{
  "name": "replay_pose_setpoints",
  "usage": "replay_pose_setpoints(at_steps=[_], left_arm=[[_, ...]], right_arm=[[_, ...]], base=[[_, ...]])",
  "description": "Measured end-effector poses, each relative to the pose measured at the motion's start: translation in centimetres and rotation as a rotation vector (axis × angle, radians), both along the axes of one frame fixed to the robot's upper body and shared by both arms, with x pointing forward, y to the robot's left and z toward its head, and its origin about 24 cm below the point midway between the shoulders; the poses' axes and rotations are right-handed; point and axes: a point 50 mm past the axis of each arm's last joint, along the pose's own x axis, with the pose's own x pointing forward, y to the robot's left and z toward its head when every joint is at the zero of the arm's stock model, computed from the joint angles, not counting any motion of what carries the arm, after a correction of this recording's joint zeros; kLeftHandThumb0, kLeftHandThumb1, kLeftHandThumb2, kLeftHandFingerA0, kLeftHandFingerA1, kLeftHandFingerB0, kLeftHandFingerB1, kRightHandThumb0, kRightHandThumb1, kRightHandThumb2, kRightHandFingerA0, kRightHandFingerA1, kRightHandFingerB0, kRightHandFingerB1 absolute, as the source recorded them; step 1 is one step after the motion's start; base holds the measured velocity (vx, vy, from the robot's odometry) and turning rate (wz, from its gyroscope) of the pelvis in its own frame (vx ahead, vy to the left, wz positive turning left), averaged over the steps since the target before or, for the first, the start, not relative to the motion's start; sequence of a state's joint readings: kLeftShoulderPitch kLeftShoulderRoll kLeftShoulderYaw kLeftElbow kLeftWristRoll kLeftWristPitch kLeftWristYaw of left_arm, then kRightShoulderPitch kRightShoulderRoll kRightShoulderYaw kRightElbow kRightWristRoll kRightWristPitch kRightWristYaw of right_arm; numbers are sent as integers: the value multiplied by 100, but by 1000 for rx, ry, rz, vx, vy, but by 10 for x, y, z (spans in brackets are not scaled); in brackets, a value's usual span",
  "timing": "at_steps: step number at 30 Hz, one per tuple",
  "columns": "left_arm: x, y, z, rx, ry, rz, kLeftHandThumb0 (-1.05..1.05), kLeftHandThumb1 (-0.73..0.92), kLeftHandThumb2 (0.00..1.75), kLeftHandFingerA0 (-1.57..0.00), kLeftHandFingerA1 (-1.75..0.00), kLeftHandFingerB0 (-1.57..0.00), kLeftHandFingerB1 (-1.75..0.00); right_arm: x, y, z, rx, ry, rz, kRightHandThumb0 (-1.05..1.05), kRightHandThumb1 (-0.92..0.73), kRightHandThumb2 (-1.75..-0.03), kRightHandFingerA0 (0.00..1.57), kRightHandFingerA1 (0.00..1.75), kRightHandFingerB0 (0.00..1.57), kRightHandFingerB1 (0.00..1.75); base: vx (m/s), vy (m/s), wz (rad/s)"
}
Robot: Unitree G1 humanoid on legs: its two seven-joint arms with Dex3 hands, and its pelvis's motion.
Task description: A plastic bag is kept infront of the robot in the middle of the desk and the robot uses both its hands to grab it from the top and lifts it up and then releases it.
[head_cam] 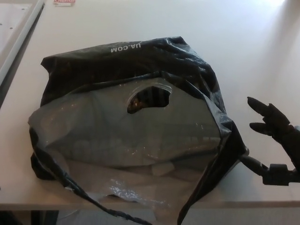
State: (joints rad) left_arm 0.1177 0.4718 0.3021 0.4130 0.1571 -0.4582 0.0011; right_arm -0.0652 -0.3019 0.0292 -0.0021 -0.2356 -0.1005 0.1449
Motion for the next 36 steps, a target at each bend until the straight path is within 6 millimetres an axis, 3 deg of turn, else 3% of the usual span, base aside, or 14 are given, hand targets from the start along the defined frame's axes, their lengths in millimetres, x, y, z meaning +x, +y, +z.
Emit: replay_pose_setpoints(at_steps=[10, 11, 12, 18, 26, 36], left_arm=[[15, -4, -5, 28, 39, -27, -73, 46, 80, -28, -43, -21, -41], [16, -5, -7, 29, 45, -32, -74, 47, 80, -27, -42, -19, -41], [16, -5, -8, 29, 50, -35, -74, 47, 80, -27, -42, -18, -41], [17, -10, -11, 34, 78, -64, -69, 47, 79, -22, -42, -11, -38], [23, -20, -21, 54, 139, -153, -70, 43, 77, -24, -42, -17, -41], [34, -33, -25, 58, 169, -234, -71, 43, 77, -19, -42, -9, -40]], right_arm=[[4, -11, -16, -20, 70, -47, -63, -62, -60, 27, 39, 8, 20], [4, -12, -18, -19, 76, -53, -66, -50, -84, 23, 50, 2, 28], [4, -13, -18, -19, 77, -56, -60, -62, -60, 28, 39, 9, 20], [3, -14, -20, -10, 82, -68, -61, -64, -61, 27, 37, 7, 19], [-2, -5, -17, 31, 82, -43, -61, -63, -61, 27, 38, 6, 19], [-6, 1, -16, 67, 104, -26, -61, -63, -61, 26, 37, 6, 18]], base=[[0, 0, 0], [0, 0, 0], [0, 0, 0], [0, 0, 0], [0, 0, 0], [0, 0, 0]])
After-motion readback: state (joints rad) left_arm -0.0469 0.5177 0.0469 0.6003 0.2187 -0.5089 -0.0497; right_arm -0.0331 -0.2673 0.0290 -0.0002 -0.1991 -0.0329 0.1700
